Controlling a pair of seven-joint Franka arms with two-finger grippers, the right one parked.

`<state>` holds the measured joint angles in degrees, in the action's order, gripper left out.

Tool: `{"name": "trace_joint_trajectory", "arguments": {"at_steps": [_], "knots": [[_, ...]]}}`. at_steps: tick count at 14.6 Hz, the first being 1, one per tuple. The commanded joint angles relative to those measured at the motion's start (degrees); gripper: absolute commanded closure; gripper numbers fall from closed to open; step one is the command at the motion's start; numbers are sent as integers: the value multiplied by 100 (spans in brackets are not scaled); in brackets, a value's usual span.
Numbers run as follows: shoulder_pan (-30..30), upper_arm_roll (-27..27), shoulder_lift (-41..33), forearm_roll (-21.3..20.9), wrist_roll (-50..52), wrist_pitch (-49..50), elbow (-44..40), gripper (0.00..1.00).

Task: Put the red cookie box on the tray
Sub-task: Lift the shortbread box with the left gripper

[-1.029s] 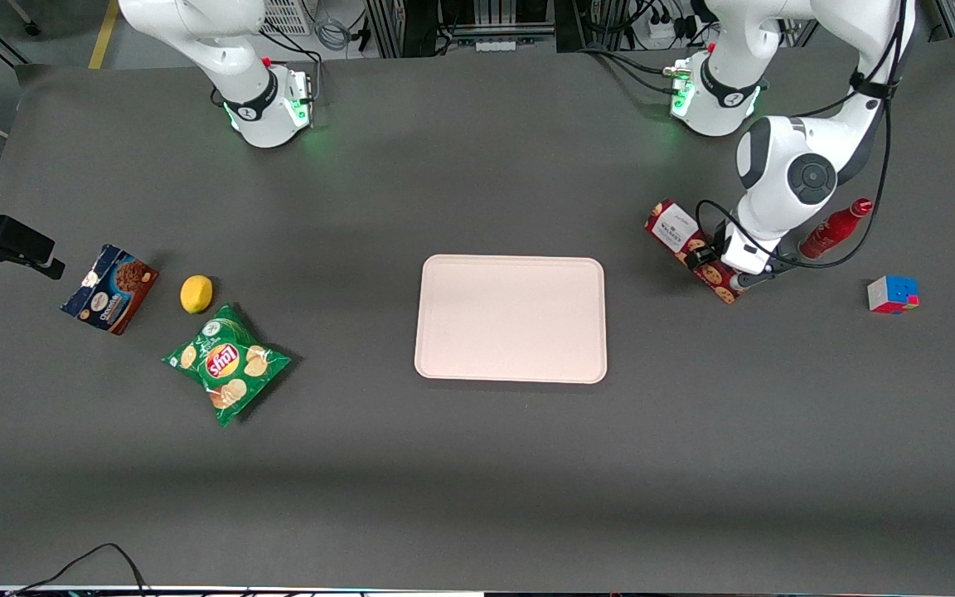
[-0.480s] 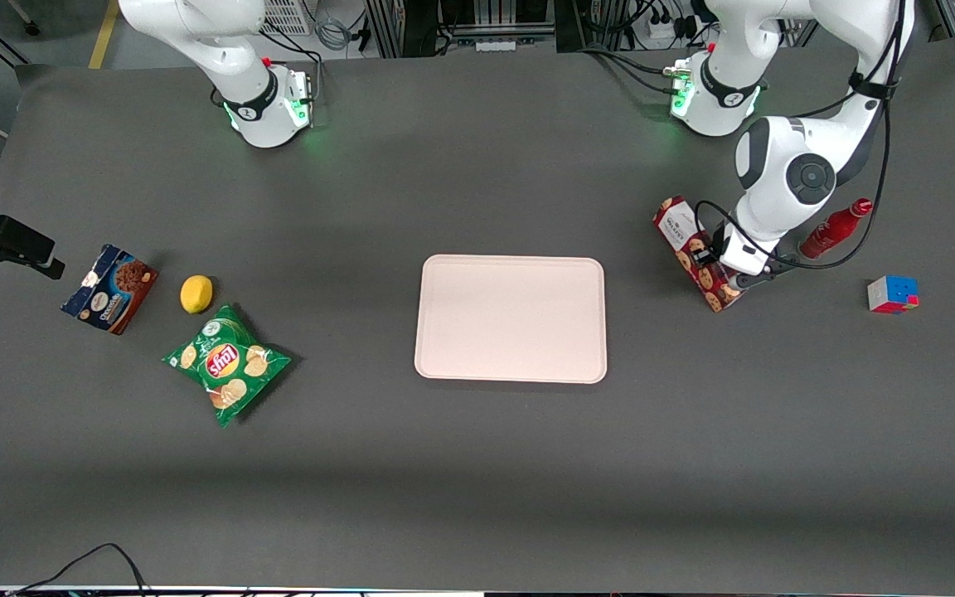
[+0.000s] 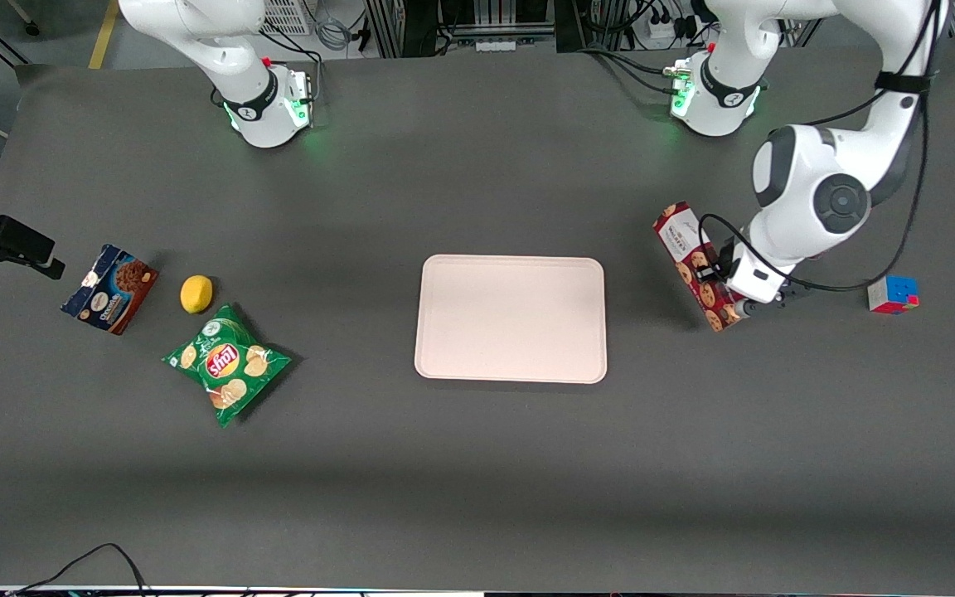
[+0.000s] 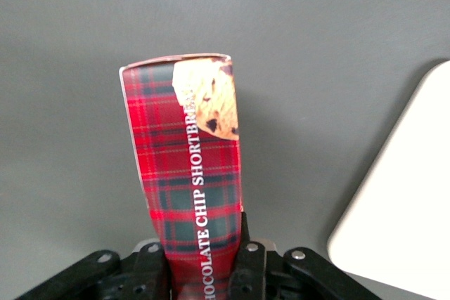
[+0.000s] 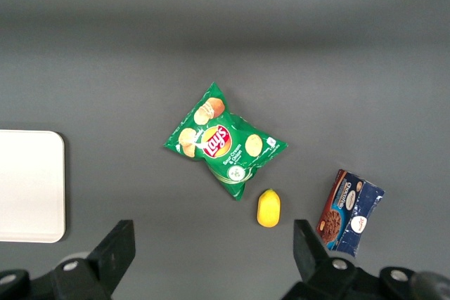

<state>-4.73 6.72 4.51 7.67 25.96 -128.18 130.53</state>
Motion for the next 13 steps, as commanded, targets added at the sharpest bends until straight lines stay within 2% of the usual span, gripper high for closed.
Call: {"name": "trace_joint_trajectory", "arguments": {"at_steps": [1,6,8,10,13], "knots": [[-45,-57,-186,-370,-29,1327,-1105,96],[-10,-66,-99,-504,-362,3174,-2960,98],[-19,-39,-90,-504,-626,3291,-3112,99],[-63,5,-99,-417,-916,3265,-3121,94],[-72,627,-82,-398,-848,3081,-3226,95]]}}
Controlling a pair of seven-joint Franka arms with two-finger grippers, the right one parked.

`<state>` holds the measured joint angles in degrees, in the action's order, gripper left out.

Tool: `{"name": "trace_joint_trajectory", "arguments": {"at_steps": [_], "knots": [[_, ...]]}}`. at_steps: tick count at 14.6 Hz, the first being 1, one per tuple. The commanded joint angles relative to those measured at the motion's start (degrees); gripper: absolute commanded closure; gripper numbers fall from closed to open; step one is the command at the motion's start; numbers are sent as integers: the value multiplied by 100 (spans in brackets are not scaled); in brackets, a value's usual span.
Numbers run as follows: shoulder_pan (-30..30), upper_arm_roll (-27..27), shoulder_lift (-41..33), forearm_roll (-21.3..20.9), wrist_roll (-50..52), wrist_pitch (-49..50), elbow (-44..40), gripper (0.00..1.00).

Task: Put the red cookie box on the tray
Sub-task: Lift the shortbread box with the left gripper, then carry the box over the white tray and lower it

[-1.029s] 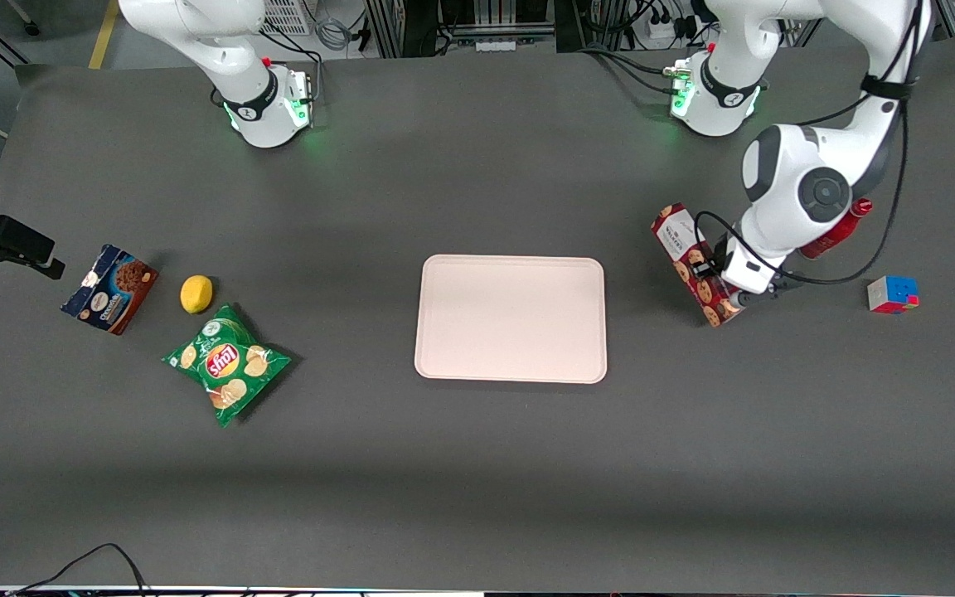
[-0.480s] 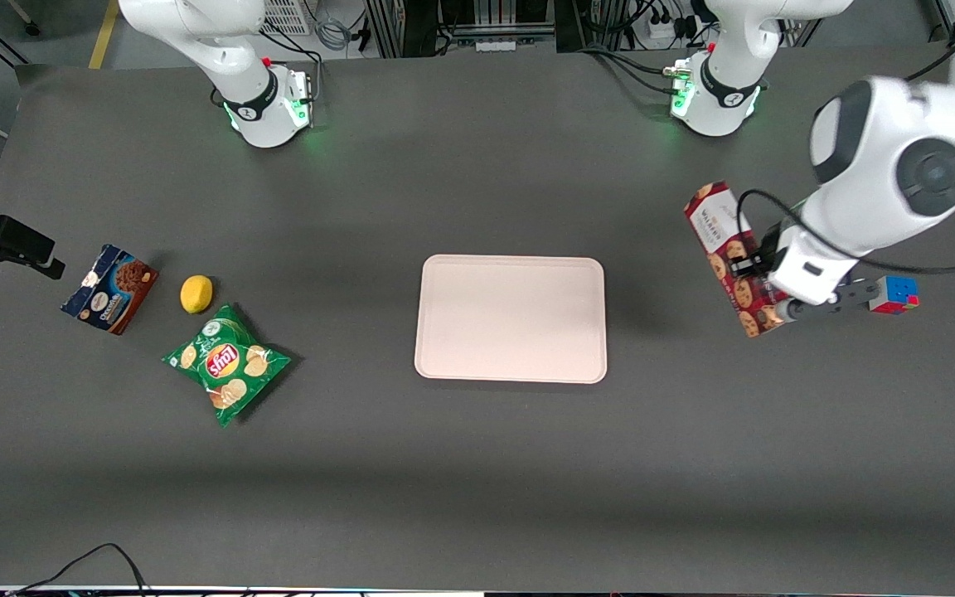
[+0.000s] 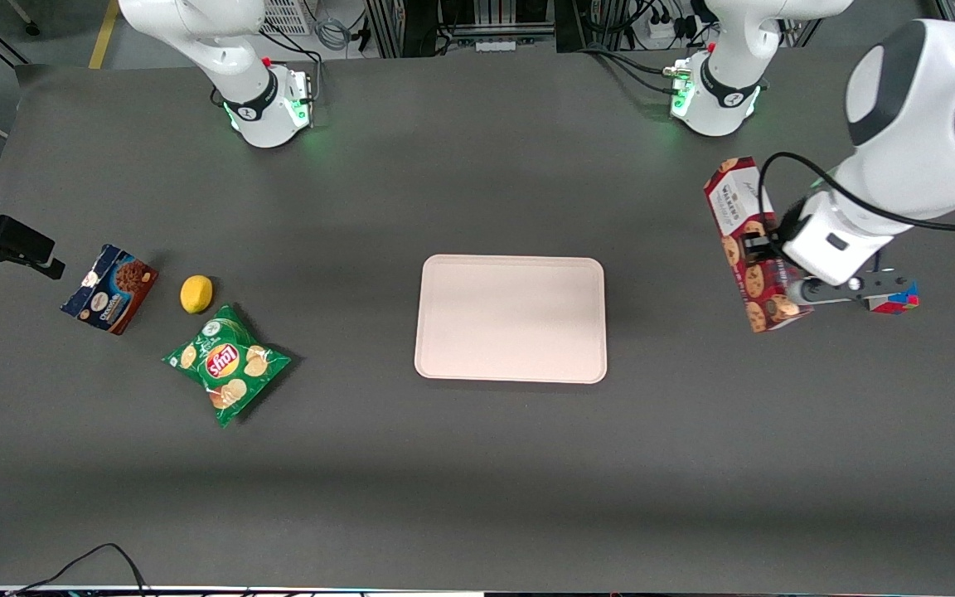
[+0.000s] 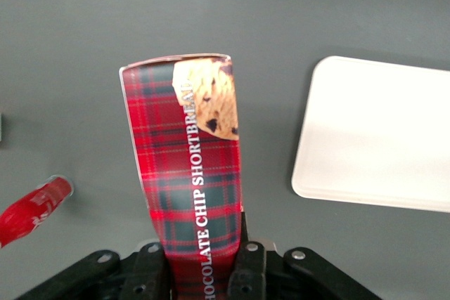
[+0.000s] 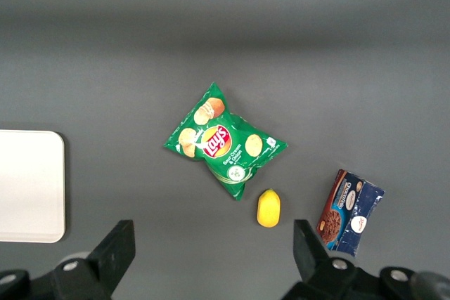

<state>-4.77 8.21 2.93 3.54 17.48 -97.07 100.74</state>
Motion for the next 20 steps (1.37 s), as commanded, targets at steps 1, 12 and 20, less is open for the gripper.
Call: {"name": "trace_joint_trajectory", "arguments": {"at_steps": [1,12,20], "knots": [[-68,688,102,15,19,-161,-248,95],[-278,1859,1384,-117,1380,-1436,-143,95],[-551,1886,2553,-1311,1944,-2903,-90,95]]}}
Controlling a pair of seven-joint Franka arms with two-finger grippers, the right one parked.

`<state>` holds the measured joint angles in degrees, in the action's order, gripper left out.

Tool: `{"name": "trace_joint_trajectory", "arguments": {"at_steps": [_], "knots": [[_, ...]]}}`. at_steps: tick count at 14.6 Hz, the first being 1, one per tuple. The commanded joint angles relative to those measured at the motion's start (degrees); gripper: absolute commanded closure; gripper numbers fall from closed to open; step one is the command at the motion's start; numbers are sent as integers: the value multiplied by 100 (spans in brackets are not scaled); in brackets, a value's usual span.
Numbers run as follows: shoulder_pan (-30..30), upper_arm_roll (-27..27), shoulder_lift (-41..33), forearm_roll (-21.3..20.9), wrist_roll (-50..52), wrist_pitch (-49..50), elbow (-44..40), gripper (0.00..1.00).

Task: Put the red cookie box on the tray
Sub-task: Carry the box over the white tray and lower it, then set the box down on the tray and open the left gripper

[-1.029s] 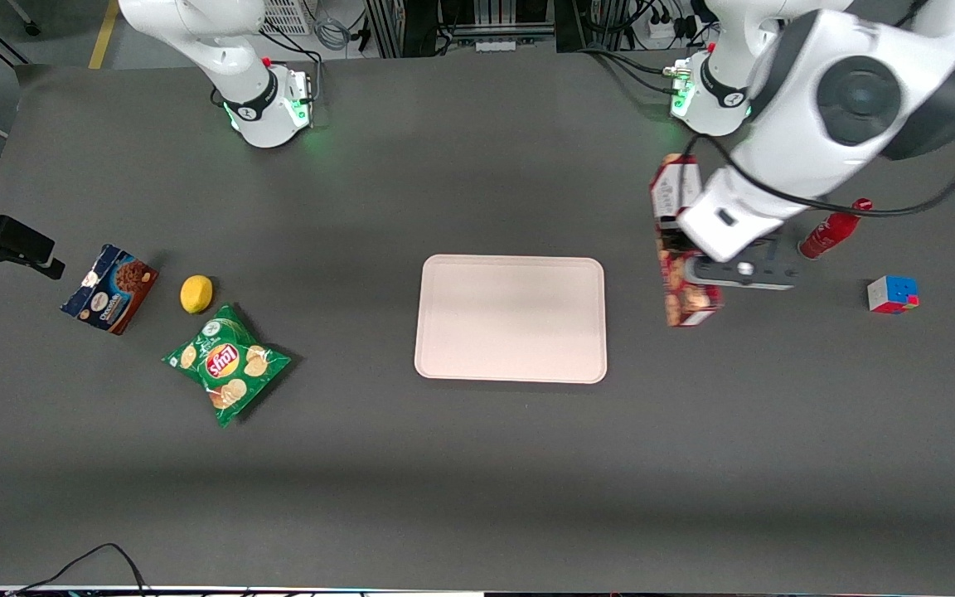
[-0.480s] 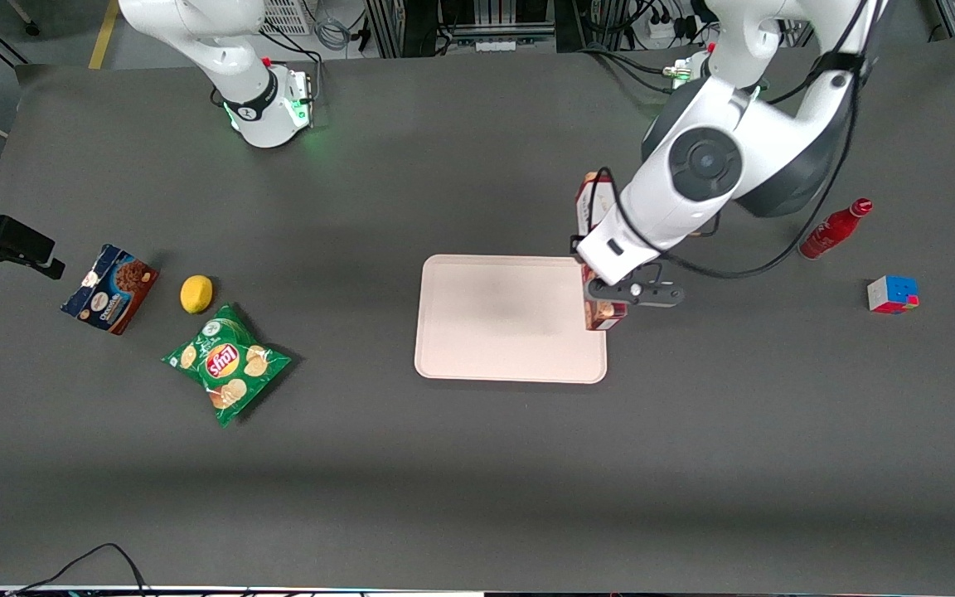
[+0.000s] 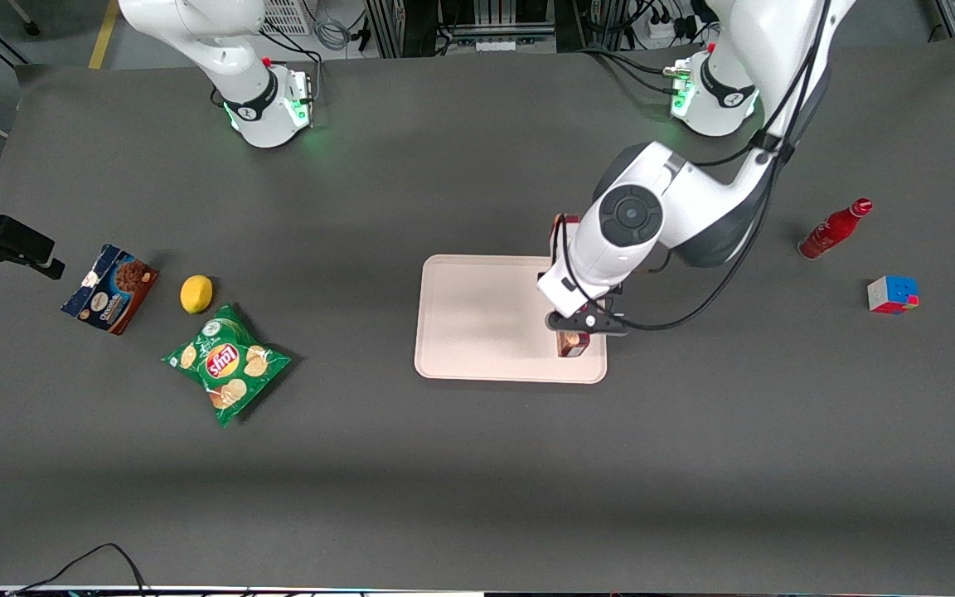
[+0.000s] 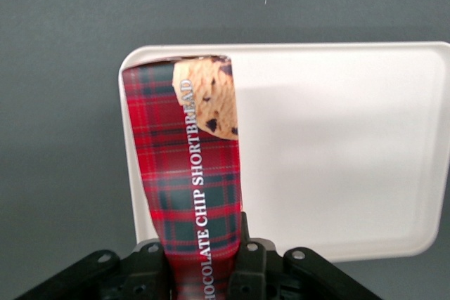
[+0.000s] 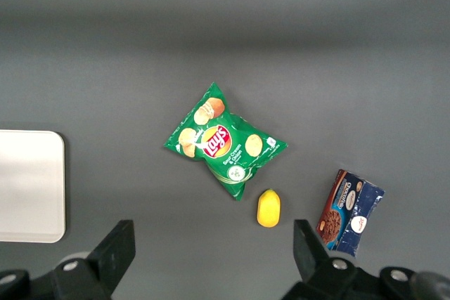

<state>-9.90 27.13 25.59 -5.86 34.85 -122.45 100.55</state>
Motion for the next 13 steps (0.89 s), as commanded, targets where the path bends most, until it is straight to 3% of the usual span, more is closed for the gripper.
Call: {"name": "trace_joint_trajectory", "arguments": {"at_steps": [1,4,8,13], "knots": [[-39,-6,401,-476,207,-489,-70,95],[-39,-6,648,-714,215,-648,-62,95],[-39,-41,841,-723,338,-797,-62,95],[-100,-50,1053,-1372,742,-1070,-9,95]]}}
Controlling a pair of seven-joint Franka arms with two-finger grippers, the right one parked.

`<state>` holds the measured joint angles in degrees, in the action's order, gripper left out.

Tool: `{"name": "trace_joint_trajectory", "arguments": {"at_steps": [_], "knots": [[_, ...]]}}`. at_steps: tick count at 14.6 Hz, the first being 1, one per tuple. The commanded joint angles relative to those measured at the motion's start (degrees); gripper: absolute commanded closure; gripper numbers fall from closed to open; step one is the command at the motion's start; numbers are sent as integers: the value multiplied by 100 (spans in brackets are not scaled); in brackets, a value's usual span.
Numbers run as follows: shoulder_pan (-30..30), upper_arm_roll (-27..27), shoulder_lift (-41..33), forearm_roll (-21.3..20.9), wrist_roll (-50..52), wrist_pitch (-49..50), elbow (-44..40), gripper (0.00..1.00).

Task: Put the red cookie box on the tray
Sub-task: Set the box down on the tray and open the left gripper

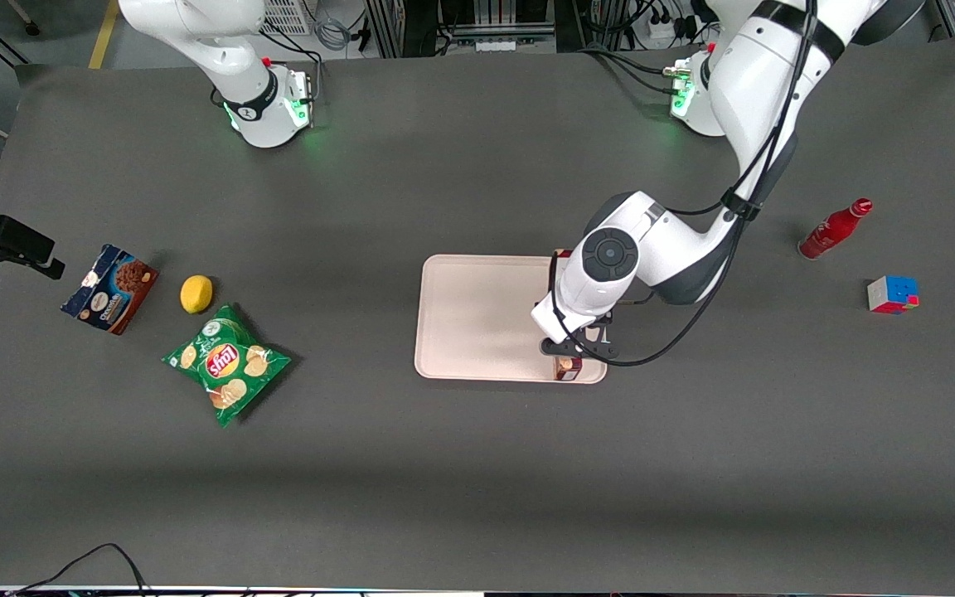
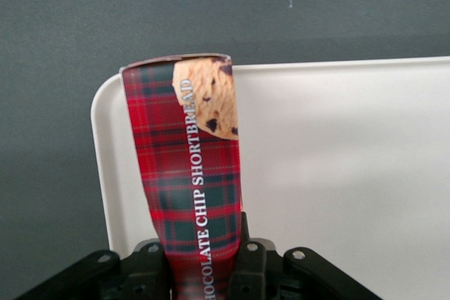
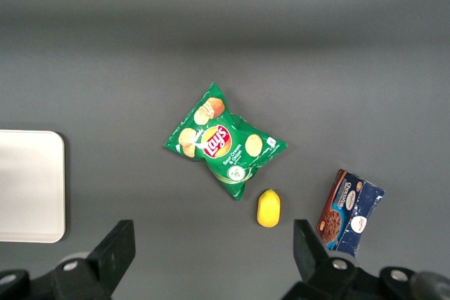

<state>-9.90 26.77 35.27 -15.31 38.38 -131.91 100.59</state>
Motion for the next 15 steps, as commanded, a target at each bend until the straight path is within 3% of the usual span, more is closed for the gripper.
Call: {"name": "trace_joint_trajectory", "arguments": {"at_steps": [1,13,15], "knots": [[-99,-14,146,-533,407,-142,-13,95],[-29,3,173,-516,407,-133,250,95],[-29,-5,181,-508,407,-151,250,87]]}}
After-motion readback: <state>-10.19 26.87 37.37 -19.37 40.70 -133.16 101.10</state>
